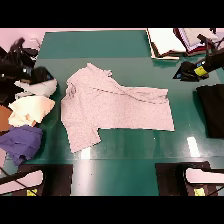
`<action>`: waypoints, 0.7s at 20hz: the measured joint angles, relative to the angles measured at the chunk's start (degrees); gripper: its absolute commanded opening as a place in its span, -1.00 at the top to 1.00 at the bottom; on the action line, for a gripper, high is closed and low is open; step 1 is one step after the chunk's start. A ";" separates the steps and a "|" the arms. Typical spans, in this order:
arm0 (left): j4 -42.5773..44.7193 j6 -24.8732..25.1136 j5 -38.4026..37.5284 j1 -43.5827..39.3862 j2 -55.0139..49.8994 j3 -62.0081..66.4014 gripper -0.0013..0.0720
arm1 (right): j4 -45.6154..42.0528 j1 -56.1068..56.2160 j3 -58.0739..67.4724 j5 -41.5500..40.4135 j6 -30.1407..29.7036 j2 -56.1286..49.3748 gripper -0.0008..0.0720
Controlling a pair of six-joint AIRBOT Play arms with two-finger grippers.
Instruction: Fold the shirts.
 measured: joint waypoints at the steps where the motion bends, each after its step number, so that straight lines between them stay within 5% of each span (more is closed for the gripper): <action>1: 0.92 -0.33 -0.44 0.24 1.49 -3.63 -0.37 | 0.04 0.17 -2.25 -0.22 -0.44 1.84 -0.26; 14: -0.70 -0.70 7.65 0.92 6.14 -31.54 -0.37 | 3.45 3.72 -18.64 -6.40 -1.88 13.20 -0.20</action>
